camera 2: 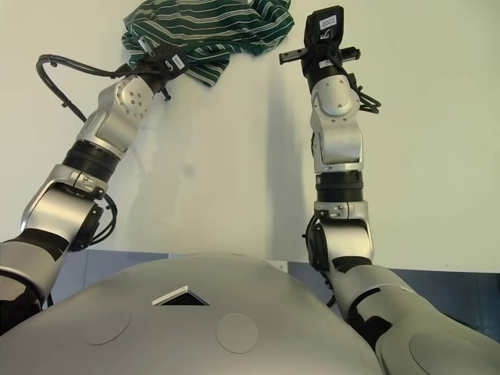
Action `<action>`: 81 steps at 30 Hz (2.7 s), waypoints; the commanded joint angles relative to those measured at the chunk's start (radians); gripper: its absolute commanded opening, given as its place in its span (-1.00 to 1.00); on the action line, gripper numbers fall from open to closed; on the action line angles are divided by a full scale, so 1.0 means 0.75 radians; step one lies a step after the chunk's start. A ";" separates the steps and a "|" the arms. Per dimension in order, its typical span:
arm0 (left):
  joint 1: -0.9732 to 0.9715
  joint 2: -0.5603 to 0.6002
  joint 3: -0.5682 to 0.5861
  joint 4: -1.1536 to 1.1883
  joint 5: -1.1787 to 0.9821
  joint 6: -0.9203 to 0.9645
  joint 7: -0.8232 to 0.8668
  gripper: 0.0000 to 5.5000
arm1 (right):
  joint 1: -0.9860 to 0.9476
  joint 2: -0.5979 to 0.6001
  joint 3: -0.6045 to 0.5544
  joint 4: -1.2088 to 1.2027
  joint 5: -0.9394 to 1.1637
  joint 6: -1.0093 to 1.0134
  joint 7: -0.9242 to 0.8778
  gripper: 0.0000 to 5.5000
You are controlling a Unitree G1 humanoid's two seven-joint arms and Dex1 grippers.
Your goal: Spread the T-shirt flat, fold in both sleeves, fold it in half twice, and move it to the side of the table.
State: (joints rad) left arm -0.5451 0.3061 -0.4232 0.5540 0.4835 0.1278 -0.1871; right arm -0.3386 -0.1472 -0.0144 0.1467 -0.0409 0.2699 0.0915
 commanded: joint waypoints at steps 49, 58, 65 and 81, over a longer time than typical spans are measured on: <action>-1.221 0.219 0.367 0.781 -0.382 -0.290 -0.299 -1.00 | -1.464 -0.381 0.081 1.379 -0.094 -0.563 0.453 -0.99; -1.498 0.238 0.379 1.055 -0.295 -0.355 -0.209 -1.00 | -1.726 -0.432 0.112 1.580 -0.238 -0.644 0.395 -0.99; -0.701 0.703 0.238 -0.027 -0.917 0.141 -1.826 -1.00 | -0.860 -0.767 0.319 0.381 0.281 -0.315 1.843 -0.99; 0.983 1.193 0.091 -1.724 -0.656 0.520 -1.459 -1.00 | 0.430 -1.146 0.355 -0.920 0.548 0.514 1.723 -0.99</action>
State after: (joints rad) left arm 0.0407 1.0561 -0.3314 -0.4535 -0.1415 0.4303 -1.3738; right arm -0.1388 -0.8395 0.2476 -0.2955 0.3536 0.5298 1.3916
